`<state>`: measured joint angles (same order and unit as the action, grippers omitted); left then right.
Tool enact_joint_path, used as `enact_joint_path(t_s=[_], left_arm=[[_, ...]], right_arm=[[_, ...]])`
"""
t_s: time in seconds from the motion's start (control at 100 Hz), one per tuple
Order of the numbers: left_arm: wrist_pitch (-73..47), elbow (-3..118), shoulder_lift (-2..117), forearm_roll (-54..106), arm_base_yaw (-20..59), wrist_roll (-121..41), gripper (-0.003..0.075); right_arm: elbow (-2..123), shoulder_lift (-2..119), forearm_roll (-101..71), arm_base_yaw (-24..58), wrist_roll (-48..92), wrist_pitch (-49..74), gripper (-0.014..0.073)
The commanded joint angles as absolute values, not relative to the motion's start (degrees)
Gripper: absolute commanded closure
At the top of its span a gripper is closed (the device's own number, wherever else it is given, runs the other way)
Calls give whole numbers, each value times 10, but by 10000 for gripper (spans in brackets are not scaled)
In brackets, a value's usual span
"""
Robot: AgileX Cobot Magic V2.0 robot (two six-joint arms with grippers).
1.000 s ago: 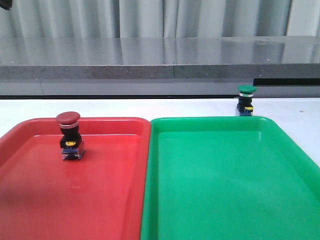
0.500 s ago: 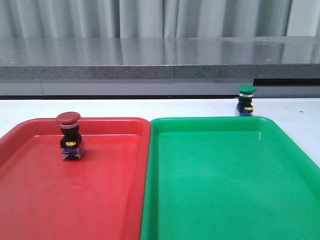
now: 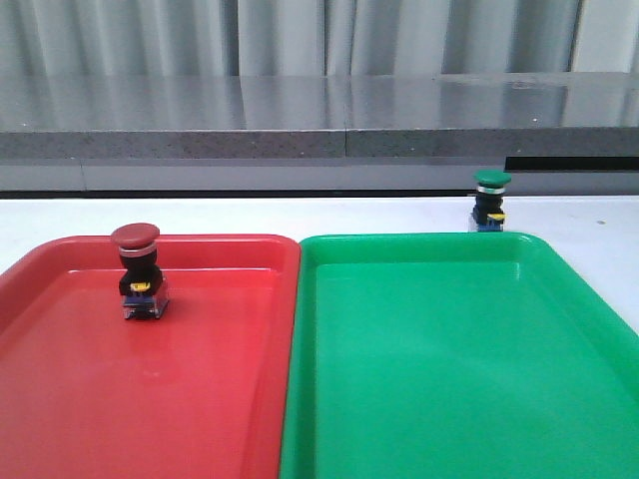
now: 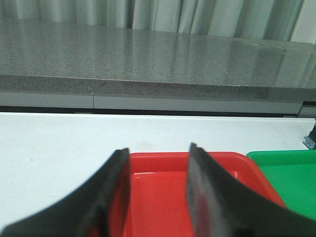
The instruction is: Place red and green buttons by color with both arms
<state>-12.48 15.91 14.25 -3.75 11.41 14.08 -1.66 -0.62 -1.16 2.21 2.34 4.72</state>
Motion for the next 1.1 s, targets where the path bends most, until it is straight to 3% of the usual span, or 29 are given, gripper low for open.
enact_joint_path(t_s=[0.0, 0.8, 1.09], left_arm=[[-78, 174, 147, -33, 114, 146, 740], [-74, 167, 145, -66, 113, 142, 739], [-46, 96, 76, -65, 31, 88, 739]], right_arm=[[-7, -17, -12, 18, 28, -4, 661], [-7, -17, -12, 18, 28, -4, 661], [-7, -17, -12, 18, 28, -4, 661]])
